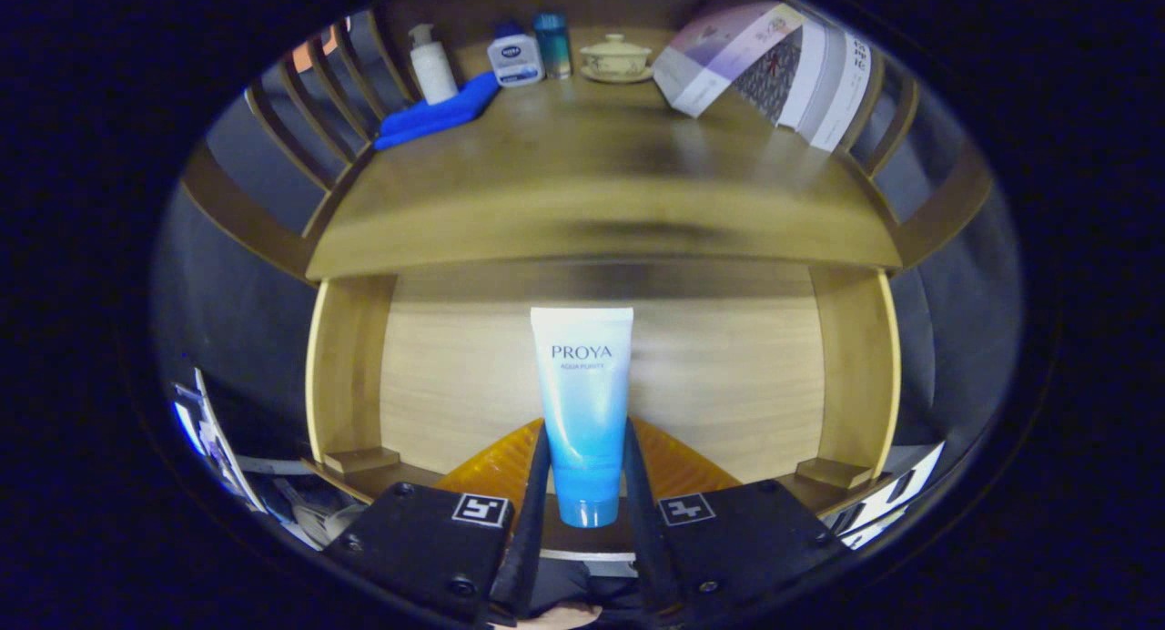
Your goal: Pull open the drawer, take out the items inside it, and place them on the countertop above the cabinet.
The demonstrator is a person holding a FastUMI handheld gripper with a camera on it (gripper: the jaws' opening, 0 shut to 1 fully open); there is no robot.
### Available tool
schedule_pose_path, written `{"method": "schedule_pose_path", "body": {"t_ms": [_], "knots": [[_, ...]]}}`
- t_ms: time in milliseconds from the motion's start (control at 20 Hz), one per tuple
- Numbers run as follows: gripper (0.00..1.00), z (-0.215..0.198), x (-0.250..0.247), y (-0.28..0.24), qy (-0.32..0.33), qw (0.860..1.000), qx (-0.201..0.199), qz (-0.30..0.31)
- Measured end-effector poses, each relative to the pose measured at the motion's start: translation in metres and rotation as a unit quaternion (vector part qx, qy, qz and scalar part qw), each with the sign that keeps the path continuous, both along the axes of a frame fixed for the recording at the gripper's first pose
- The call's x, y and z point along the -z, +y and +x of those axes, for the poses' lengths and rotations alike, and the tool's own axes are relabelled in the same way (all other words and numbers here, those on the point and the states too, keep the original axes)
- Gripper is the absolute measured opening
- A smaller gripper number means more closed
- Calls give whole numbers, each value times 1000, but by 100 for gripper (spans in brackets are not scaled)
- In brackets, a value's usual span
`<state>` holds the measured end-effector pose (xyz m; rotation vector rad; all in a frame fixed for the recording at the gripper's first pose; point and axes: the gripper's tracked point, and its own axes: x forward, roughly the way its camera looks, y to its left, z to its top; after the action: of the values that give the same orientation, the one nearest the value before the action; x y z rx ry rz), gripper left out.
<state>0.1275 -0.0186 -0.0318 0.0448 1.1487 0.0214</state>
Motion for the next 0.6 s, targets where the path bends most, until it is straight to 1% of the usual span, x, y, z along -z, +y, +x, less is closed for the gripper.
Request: {"method": "schedule_pose_path", "body": {"t_ms": [200, 350, 600], "knots": [[46, 26, -29, 4, -20, 1000, 5, 3], [46, 54, -46, 14, -34, 999, 4, 9], [46, 94, -53, 11, -22, 1000, 3, -5]]}}
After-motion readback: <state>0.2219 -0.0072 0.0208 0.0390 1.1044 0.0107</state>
